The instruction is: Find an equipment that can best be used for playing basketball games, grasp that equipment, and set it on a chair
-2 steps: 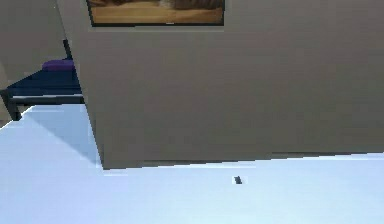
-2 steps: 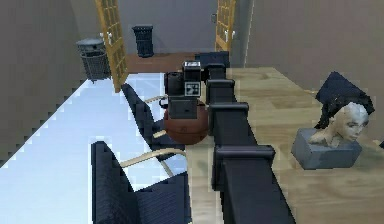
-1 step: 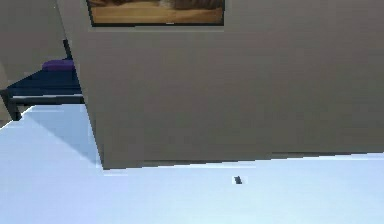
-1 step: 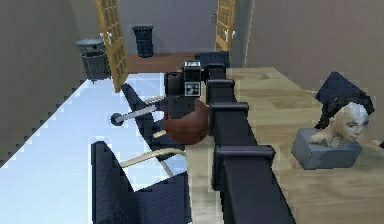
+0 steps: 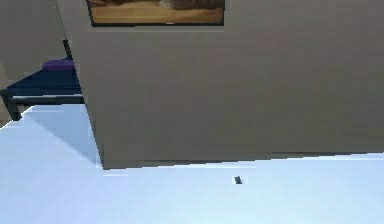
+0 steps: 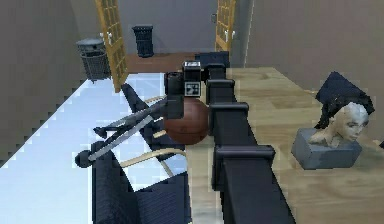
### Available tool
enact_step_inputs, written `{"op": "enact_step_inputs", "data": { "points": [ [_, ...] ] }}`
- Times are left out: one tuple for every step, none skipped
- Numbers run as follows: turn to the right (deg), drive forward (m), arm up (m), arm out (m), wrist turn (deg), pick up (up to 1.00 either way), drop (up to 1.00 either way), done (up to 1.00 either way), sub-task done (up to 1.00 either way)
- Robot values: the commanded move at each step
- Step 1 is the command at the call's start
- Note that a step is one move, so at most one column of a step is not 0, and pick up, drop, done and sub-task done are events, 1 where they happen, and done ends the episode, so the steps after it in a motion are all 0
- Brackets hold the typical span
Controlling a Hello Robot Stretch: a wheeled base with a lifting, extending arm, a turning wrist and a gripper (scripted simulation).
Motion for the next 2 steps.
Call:
{"op": "enact_step_inputs", "data": {
  "points": [
    [0.0, 0.00, 0.00, 0.00, -36.0, 0.00, 0.00, 0.00, 0.00],
    [0.0, 0.00, 0.00, -0.28, 0.0, 0.00, 0.00, 0.00, 0.00]
  ]
}}
